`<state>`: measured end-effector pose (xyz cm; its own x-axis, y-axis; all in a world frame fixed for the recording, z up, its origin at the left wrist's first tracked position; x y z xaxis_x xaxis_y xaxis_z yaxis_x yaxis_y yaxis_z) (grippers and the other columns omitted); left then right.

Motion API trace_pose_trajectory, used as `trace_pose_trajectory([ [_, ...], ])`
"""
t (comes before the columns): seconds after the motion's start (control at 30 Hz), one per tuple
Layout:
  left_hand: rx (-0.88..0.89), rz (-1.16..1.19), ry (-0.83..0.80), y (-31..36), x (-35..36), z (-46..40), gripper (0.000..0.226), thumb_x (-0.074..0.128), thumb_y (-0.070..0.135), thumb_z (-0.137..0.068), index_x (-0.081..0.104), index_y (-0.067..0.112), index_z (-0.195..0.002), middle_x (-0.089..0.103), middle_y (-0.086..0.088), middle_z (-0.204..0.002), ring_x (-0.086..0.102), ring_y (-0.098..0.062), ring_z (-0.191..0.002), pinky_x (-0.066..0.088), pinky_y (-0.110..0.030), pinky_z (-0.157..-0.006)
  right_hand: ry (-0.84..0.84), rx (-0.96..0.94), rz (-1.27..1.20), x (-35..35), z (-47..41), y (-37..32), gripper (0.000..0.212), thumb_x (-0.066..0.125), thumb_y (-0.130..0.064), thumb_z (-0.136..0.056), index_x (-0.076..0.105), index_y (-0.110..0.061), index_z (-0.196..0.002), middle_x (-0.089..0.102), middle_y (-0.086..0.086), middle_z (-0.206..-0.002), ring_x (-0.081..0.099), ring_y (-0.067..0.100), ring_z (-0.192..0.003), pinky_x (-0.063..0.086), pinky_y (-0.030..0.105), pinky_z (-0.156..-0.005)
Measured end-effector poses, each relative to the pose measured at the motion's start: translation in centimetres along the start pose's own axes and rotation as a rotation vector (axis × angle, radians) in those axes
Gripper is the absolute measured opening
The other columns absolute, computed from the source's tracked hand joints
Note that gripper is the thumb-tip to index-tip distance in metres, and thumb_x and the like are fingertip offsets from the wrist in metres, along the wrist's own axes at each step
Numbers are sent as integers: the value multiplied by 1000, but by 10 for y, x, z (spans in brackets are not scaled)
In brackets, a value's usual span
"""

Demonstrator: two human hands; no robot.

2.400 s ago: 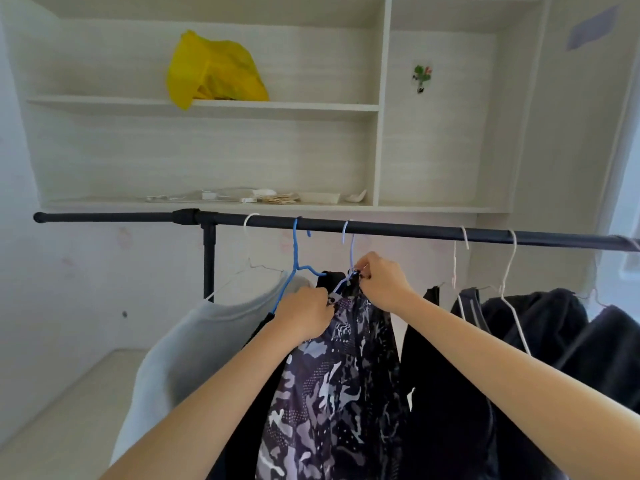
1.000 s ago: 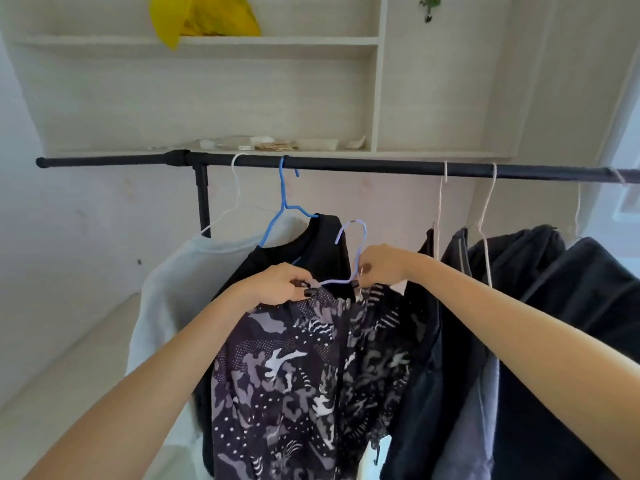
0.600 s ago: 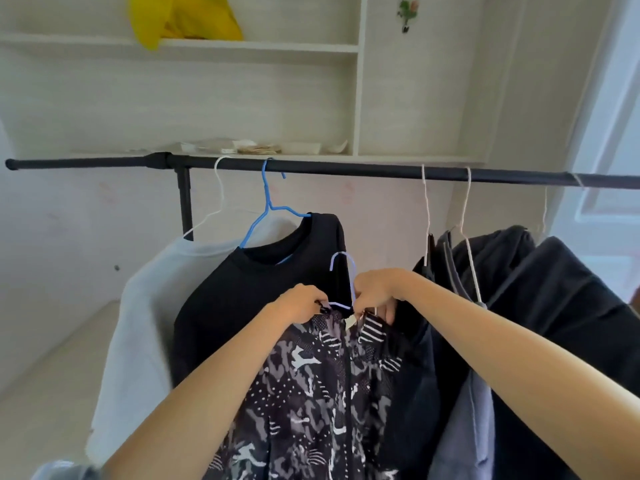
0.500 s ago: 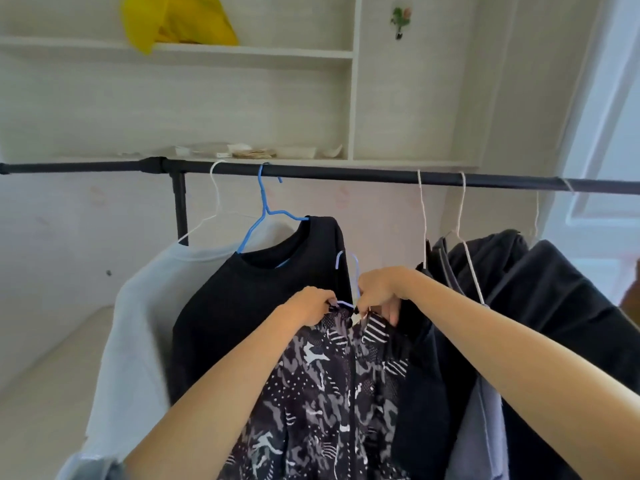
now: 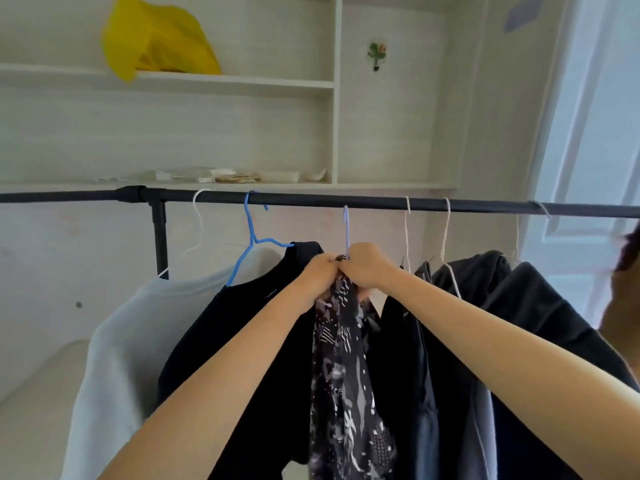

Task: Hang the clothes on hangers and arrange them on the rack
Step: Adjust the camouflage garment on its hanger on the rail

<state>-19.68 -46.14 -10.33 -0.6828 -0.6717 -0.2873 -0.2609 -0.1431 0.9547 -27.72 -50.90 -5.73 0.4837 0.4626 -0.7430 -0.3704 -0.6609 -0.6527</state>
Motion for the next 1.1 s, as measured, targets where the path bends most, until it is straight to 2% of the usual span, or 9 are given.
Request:
trace_pose_trajectory([
  [0.13,-8,131,118,22,-42,3,20,49,11,-88,64,6,-76,60,-16,-80,59,-28,-81,51,-49,-81,83,-97,171,-8,-6,-40,39,40,-20,-100,41,-13,-62,50,4,-60,52,15,-44,37,21,-40],
  [0.3,50,96,205,33,-80,12,33,50,20,-77,68,-6,-86,67,-31,-87,66,-42,-84,48,-65,-89,159,-139,198,-7,-8,-79,21,41,-10,-95,59,-4,-85,56,8,-72,60,25,-59,48,28,-49],
  [0.47,129,-140,233,46,-103,29,39,41,23,-73,69,1,-91,71,-26,-92,67,-42,-93,52,-56,-89,155,-140,179,5,-16,-98,18,44,-10,-94,59,-5,-86,57,8,-72,58,24,-60,43,27,-45],
  [0.63,110,-409,177,45,-98,55,25,38,10,-89,61,17,-92,62,-9,-95,56,-23,-85,51,-41,-84,47,-66,171,40,-24,-81,27,41,-10,-96,52,-4,-73,64,13,-72,71,29,-66,61,37,-68],
  [0.73,103,-437,182,39,-101,58,29,38,10,-91,61,23,-104,63,-6,-108,59,-24,-105,48,-37,-94,64,-72,188,45,-26,-80,28,41,-12,-96,46,-7,-68,65,13,-82,71,33,-74,57,32,-58],
  [0.8,127,-472,280,43,-110,61,38,39,9,-93,53,14,-129,56,-5,-132,51,-22,-124,41,-30,-97,58,-100,197,46,-27,-84,32,41,-15,-96,42,-10,-63,57,8,-70,66,26,-57,46,26,-44],
  [0.9,332,-563,595,74,-119,83,33,43,4,-91,46,8,-124,49,-6,-131,53,-22,-111,40,-27,-78,61,-124,211,40,-22,-82,38,40,-23,-96,38,-12,-60,49,4,-62,49,18,-44,33,23,-41],
  [0.97,513,-612,738,100,-109,101,29,47,0,-87,48,8,-115,50,-4,-120,52,-19,-100,35,-24,-69,74,-142,227,30,-17,-78,35,39,-20,-96,42,-10,-62,51,5,-64,51,19,-49,39,26,-46],
  [1.1,692,-641,685,132,-58,109,27,45,0,-86,48,11,-110,52,-2,-110,53,-18,-90,38,-26,-64,127,-152,352,-6,-5,-58,12,46,-5,-91,57,-6,-86,59,6,-72,62,23,-67,49,32,-60],
])
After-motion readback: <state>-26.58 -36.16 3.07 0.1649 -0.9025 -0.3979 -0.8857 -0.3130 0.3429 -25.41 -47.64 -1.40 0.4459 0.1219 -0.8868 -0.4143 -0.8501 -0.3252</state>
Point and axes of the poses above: each hand's wrist, its own z-axis away from the middle knuckle, its own x-axis out of the palm, y = z × x, the point moved 10 cm from there along -z, towards the middle knuckle
